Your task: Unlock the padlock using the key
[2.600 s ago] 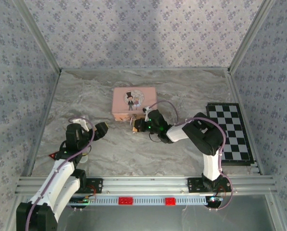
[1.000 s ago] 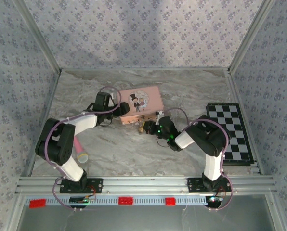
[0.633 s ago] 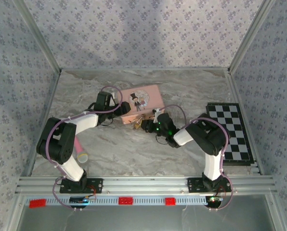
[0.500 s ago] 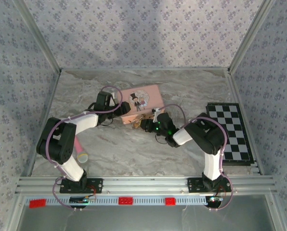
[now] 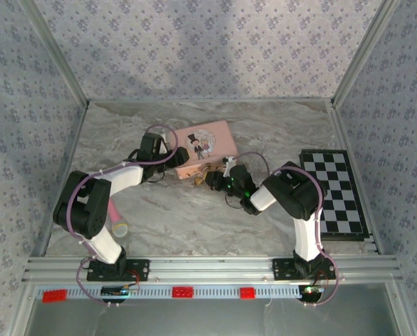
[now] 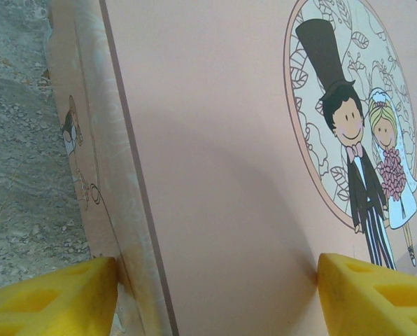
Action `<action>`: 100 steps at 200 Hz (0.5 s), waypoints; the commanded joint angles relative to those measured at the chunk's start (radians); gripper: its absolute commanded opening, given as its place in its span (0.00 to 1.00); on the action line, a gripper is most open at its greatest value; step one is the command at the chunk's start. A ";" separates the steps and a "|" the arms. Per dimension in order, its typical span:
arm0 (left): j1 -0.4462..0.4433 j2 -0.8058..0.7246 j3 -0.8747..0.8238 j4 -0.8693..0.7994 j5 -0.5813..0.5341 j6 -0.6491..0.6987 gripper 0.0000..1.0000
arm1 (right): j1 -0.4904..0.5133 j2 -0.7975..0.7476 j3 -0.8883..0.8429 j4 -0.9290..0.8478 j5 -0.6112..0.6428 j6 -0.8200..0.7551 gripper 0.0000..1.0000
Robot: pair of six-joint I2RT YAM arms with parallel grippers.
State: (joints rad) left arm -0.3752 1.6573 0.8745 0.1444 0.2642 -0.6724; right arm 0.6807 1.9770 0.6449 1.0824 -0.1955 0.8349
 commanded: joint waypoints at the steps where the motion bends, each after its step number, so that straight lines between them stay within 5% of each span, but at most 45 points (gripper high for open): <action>1: -0.030 0.026 -0.027 -0.062 0.028 0.001 0.72 | 0.004 0.013 0.011 0.005 -0.009 0.056 0.08; 100: -0.043 0.012 -0.066 -0.052 0.009 -0.024 0.72 | -0.005 0.006 -0.046 0.175 0.058 0.251 0.00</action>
State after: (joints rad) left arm -0.3813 1.6516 0.8471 0.1848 0.2478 -0.6910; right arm 0.6781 1.9808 0.6094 1.1572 -0.1825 1.0203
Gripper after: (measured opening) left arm 0.718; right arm 0.051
